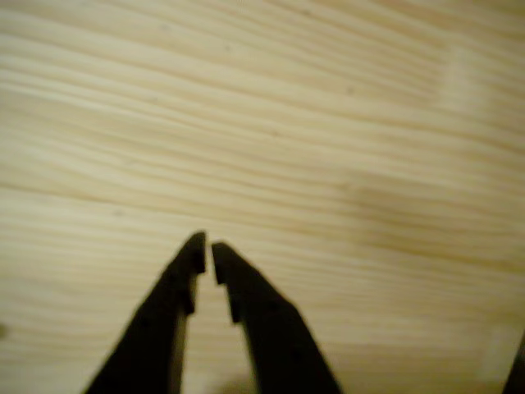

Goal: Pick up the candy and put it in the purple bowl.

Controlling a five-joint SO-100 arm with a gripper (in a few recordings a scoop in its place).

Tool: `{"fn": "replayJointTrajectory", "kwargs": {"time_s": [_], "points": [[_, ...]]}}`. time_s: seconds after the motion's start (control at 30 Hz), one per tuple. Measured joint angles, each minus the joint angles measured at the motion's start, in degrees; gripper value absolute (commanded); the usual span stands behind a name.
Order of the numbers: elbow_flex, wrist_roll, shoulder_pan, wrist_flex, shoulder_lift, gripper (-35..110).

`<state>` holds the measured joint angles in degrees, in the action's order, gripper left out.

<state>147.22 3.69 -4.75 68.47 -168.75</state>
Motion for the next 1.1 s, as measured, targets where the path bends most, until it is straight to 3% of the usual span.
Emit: {"fn": "replayJointTrajectory", "kwargs": {"time_s": [0.37,0.73,1.1], "points": [[-16.87,6.68,-13.62,4.92,11.16,-1],[-24.79,20.48,-30.85,17.75,14.85,-1],[-24.96,21.88,-43.86,18.46,21.71,-1]]}}
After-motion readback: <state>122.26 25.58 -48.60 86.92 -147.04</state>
